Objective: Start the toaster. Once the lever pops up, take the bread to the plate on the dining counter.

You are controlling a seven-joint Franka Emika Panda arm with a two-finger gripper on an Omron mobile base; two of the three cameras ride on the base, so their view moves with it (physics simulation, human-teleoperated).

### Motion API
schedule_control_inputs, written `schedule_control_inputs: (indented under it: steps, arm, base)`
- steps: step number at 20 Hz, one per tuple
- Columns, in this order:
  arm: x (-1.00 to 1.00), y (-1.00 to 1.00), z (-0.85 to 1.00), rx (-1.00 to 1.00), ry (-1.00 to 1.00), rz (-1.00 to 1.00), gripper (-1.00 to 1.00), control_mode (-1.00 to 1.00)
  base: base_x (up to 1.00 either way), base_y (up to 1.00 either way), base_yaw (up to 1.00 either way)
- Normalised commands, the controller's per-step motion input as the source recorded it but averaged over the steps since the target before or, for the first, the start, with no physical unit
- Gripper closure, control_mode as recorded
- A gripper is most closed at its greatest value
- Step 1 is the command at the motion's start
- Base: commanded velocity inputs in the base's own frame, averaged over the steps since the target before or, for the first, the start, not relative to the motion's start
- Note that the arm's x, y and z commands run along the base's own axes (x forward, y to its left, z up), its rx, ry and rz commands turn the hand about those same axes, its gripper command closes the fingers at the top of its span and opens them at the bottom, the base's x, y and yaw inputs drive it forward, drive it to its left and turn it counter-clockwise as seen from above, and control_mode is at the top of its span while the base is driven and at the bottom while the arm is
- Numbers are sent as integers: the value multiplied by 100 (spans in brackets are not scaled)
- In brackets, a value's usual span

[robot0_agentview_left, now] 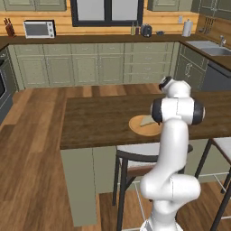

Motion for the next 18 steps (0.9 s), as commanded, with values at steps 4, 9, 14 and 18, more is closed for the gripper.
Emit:
schedule_control_inputs:
  steps: [4, 9, 14, 18]
  arm:
    - [-70, -13, 43, -21, 0, -8, -100, -100]
    - [-79, -1, 86, -25, -4, -6, -100, -100]
    - [-94, 39, 100, -31, -21, -1, -100, -100]
    - [-100, 89, 83, -35, -21, -6, -100, -100]
  base:
    - [0, 0, 0]
    - [0, 0, 0]
    - [0, 0, 0]
    - [0, 0, 0]
